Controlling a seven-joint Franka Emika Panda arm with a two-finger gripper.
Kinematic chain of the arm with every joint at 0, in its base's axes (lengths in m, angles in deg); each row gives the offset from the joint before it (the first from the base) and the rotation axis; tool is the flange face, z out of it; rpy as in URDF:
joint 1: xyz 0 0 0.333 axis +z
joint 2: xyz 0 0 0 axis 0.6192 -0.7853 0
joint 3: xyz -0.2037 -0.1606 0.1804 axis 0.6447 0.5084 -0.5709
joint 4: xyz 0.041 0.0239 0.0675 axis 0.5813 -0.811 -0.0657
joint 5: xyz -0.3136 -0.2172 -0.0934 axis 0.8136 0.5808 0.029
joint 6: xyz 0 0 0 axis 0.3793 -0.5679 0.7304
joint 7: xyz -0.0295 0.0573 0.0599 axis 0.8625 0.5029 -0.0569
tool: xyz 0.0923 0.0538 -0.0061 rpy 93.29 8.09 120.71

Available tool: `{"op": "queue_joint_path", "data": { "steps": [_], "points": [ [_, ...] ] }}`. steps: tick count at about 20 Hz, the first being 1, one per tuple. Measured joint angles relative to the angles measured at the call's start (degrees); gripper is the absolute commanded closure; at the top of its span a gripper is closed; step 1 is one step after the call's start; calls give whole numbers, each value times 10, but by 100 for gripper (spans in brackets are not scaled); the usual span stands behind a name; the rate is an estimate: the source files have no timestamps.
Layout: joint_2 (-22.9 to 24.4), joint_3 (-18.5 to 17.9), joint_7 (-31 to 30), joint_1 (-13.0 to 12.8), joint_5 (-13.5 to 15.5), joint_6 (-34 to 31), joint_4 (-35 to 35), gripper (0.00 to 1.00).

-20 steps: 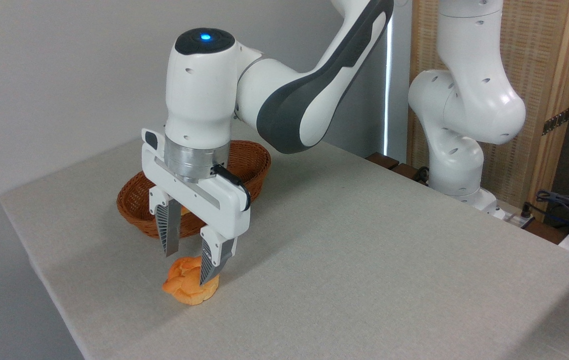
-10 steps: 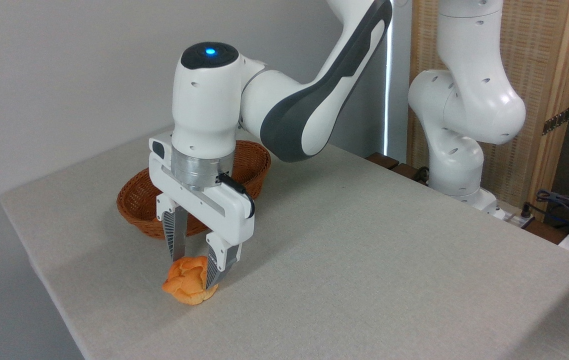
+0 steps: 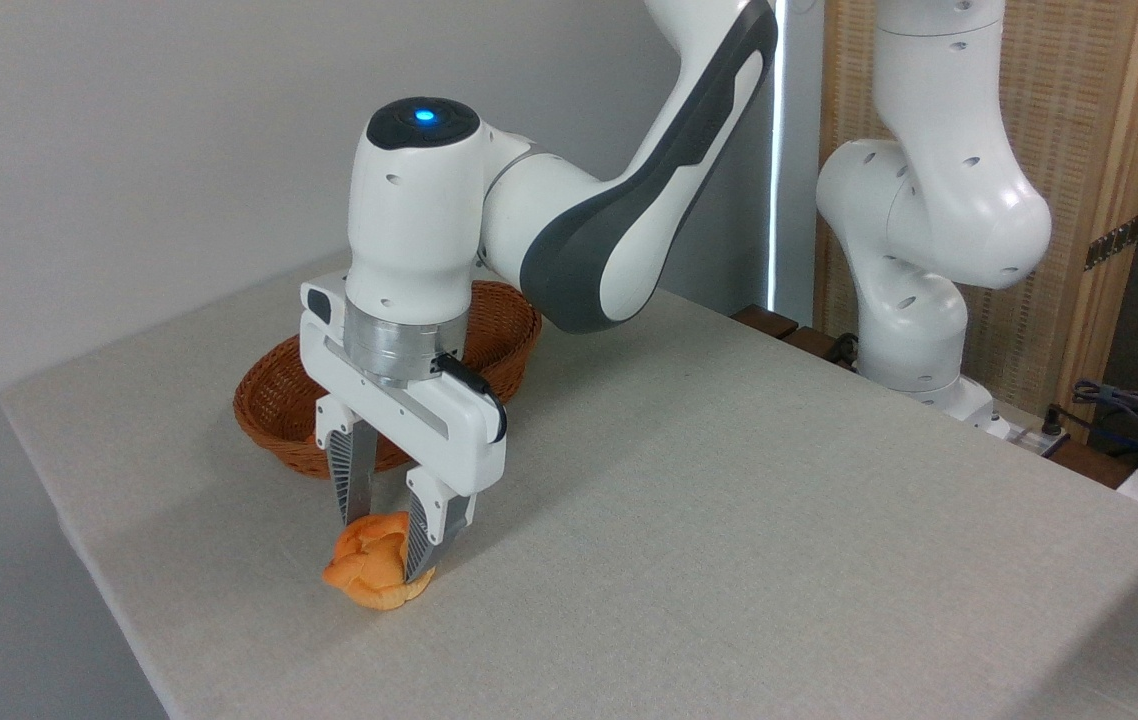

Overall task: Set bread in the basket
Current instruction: 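Lift the gripped roll and carry it over the wicker basket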

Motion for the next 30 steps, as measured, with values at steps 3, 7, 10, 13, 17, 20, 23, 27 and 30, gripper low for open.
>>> {"op": "queue_joint_path", "data": {
  "steps": [3, 7, 10, 13, 17, 20, 23, 27, 30],
  "points": [
    [0, 0, 0, 0, 0, 0, 0, 53],
    [0, 0, 0, 0, 0, 0, 0, 53],
    [0, 0, 0, 0, 0, 0, 0, 53],
    [0, 0, 0, 0, 0, 0, 0, 53],
    [0, 0, 2, 0, 0, 0, 0, 53],
    [0, 0, 4, 0, 0, 0, 0, 53],
    [2, -1, 4, 0, 0, -1, 9, 51],
    [17, -1, 4, 0, 0, -65, 47, 51],
    [30, 0, 4, 0, -1, -154, 98, 48]
  ]
}}
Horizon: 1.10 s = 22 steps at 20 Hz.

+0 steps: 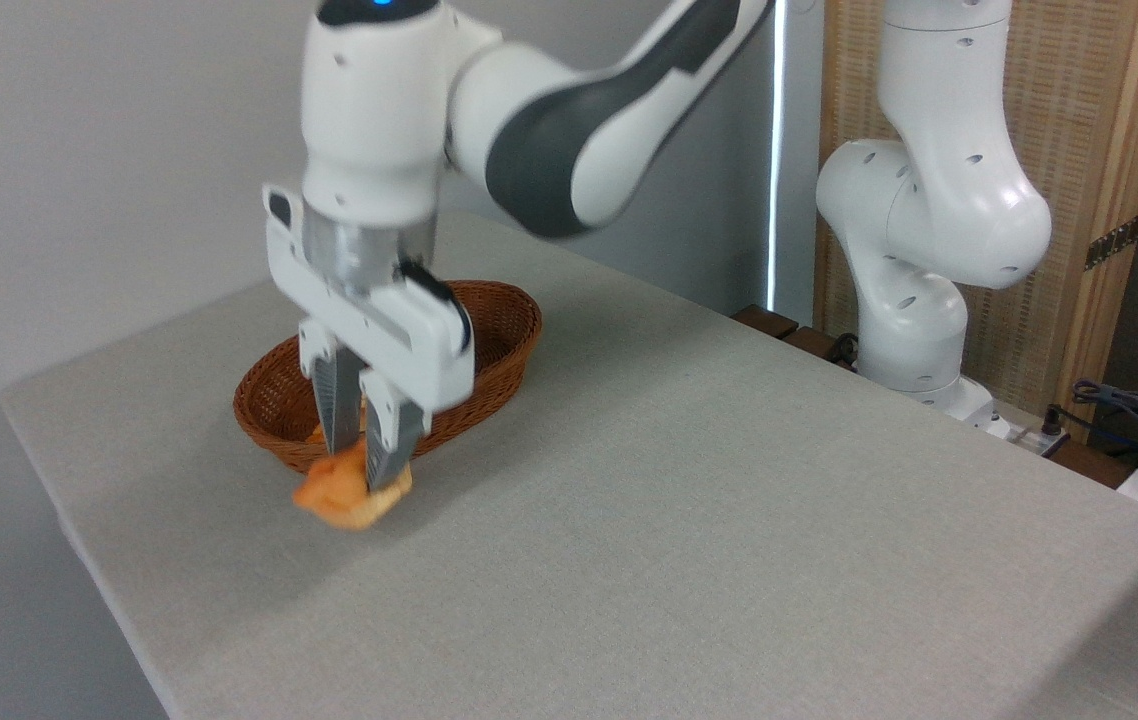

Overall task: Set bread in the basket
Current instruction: 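Lift the gripped roll and carry it over the wicker basket, then lower the roll into the basket beside the flat bread and release it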

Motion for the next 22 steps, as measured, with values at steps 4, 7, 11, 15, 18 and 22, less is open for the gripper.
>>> {"op": "queue_joint_path", "data": {
  "steps": [4, 7, 11, 15, 18, 22],
  "points": [
    [23, 35, 0, -2, 0, -75, 30, 48],
    [40, 78, -10, -4, -11, -120, 42, 48],
    [54, 156, -72, -5, -45, -172, 44, 48],
    [53, 234, -142, -8, -70, -191, 42, 44],
    [52, 255, -157, -7, -70, -198, 39, 44],
    [49, 273, -159, -7, -82, -198, 24, 34]
  ]
}}
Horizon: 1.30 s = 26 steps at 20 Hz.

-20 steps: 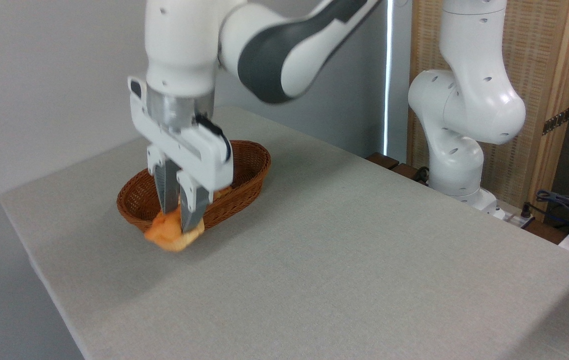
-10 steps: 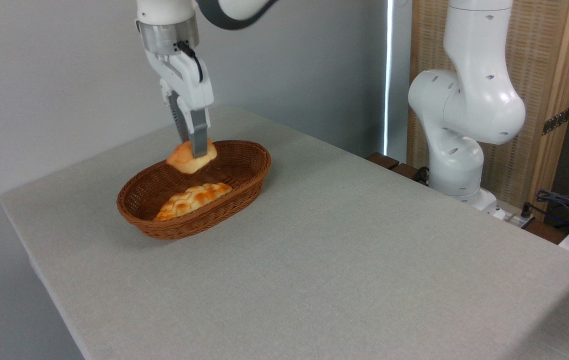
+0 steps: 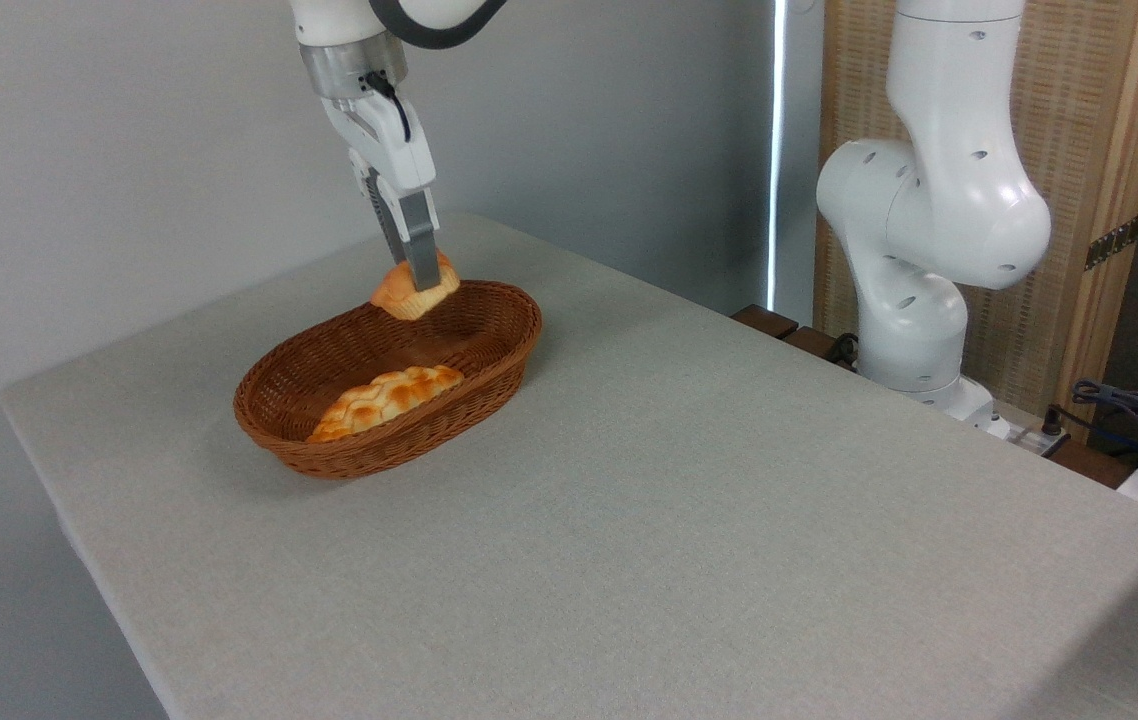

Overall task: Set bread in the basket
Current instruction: 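Lower the roll into the basket beside the flat bread and release it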

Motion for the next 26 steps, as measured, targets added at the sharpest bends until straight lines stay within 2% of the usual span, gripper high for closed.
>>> {"op": "queue_joint_path", "data": {
  "steps": [2, 4, 9, 26],
  "points": [
    [-4, 14, 0, 0, -11, 0, -12, 30],
    [-11, 29, -2, 0, -16, 0, -21, 12],
    [-17, 34, -3, 1, -23, 1, -33, 0],
    [-17, 34, -3, 2, -28, 8, -39, 0]
  ]
}}
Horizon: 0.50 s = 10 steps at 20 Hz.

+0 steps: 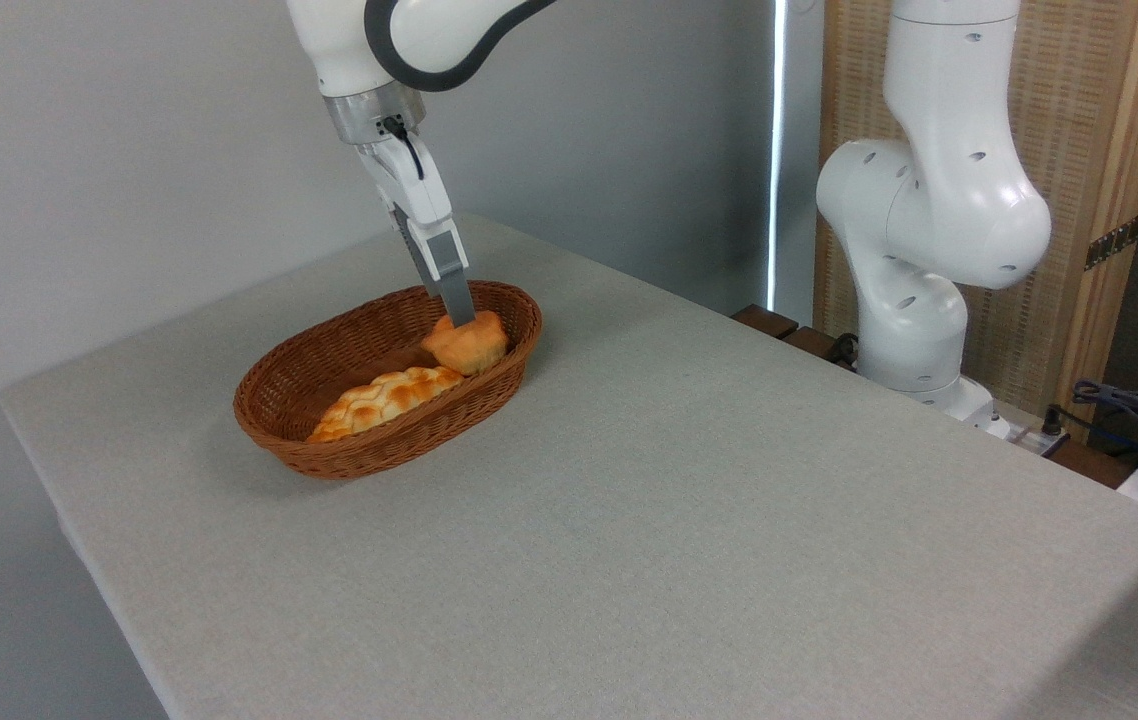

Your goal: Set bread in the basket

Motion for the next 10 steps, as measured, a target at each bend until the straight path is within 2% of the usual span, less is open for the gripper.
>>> {"op": "queue_joint_path", "data": {
  "steps": [6, 9, 10],
  "points": [
    [8, -10, -1, 6, 0, 3, 20, 0],
    [12, -57, -2, 8, -4, -9, 47, 0],
    [12, -76, -1, 10, -17, -17, 59, 0]
  ]
}}
